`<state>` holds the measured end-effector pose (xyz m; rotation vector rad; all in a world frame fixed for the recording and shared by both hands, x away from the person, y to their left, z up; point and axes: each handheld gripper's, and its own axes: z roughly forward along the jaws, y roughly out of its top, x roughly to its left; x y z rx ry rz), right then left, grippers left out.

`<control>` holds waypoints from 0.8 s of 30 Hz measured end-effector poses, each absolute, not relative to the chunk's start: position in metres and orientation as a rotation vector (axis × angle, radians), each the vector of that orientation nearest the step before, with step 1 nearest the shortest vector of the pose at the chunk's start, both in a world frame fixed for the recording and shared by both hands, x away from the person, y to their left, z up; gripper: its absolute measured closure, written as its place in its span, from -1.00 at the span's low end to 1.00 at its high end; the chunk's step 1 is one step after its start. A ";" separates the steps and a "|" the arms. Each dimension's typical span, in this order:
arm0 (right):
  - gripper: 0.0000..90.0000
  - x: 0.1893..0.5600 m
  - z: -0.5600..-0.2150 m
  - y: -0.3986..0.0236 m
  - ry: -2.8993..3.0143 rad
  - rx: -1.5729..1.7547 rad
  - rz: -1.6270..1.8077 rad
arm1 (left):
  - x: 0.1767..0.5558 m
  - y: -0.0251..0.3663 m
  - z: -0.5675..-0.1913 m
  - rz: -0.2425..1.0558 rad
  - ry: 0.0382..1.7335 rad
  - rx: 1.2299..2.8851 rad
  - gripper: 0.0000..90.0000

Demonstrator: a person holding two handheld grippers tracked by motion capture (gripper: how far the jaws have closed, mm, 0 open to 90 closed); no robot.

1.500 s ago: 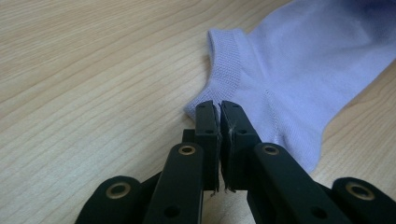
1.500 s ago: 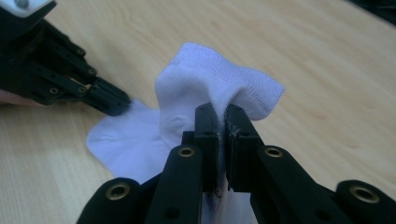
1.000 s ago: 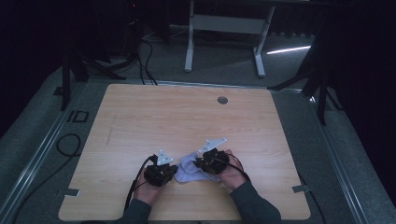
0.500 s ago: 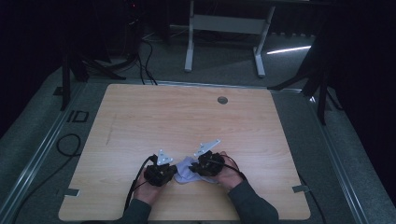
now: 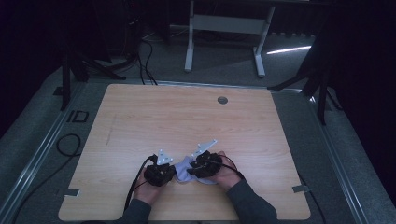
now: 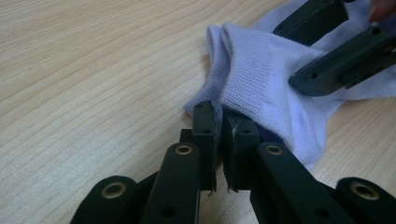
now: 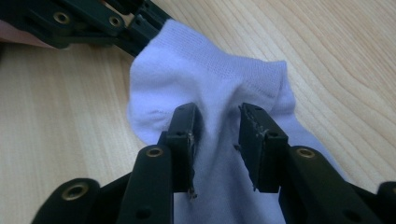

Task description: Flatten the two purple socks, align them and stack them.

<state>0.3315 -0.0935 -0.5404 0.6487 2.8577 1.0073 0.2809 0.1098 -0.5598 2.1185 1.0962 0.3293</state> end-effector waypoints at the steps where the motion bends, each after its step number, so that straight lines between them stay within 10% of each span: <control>1: 0.44 0.332 -0.541 -0.093 2.857 0.652 1.009 | 0.281 0.110 -0.560 0.331 1.097 2.121 0.84; 24: 0.61 0.329 -0.544 -0.086 2.819 0.621 0.924 | 0.281 0.113 -0.557 0.339 1.112 2.122 0.81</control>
